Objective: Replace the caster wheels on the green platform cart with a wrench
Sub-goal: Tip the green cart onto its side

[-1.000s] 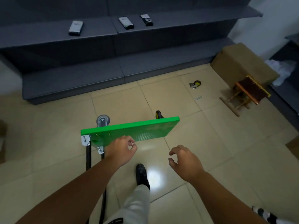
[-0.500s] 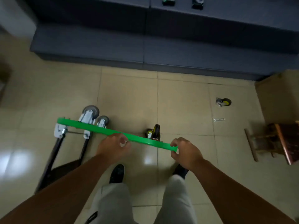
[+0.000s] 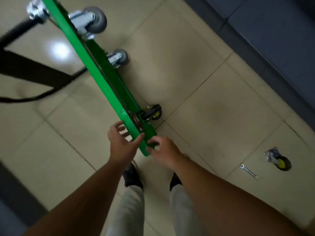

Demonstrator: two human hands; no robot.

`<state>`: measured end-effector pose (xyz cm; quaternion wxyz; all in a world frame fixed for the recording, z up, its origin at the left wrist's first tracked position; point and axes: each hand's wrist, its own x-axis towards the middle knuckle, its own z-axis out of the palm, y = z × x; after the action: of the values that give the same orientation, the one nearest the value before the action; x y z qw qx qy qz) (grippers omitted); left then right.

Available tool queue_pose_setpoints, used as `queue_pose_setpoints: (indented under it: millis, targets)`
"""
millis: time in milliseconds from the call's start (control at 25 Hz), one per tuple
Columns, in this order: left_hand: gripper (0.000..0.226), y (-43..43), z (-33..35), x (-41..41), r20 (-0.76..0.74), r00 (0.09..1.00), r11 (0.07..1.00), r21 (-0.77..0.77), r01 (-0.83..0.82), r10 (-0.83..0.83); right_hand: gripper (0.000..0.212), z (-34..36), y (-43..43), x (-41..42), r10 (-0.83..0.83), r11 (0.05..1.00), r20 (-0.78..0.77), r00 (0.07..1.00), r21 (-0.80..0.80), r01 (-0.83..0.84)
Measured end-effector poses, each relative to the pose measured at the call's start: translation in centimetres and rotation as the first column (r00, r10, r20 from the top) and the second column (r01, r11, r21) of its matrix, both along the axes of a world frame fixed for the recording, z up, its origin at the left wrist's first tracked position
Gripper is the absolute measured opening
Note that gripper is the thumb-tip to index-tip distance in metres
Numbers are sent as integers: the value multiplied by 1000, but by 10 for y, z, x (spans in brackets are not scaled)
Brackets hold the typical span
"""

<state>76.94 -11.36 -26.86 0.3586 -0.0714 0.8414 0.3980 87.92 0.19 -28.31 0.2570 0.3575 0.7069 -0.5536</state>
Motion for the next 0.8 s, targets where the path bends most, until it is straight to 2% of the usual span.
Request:
queue_pose_setpoints:
  millis: [120, 200, 400, 600, 720, 800]
  targets:
    - [95, -8, -13, 22, 132, 991, 995, 99, -27, 13, 19, -16, -4, 23, -29, 996, -52, 998, -91, 24]
    - [100, -10, -24, 40, 146, 989, 987, 152, -47, 24, 20, -23, -10, 37, -93, 986, -100, 991, -150, 78]
    - [86, -16, -41, 69, 34, 991, 968, 212, -135, 131, 6, -33, -23, 53, -145, 989, -272, 951, -3, 149]
    - [79, -20, -37, 122, -40, 996, 974, 213, -74, 84, 10, -40, -19, 99, -127, 990, -306, 944, -90, 104]
    - [70, -23, -39, 171, -73, 996, 976, 214, -32, 48, 22, -42, -20, 146, -187, 980, -278, 942, -119, 160]
    - [68, -22, -40, 208, -60, 995, 965, 253, -64, 82, 24, -46, -23, 186, -218, 975, -277, 936, -108, 195]
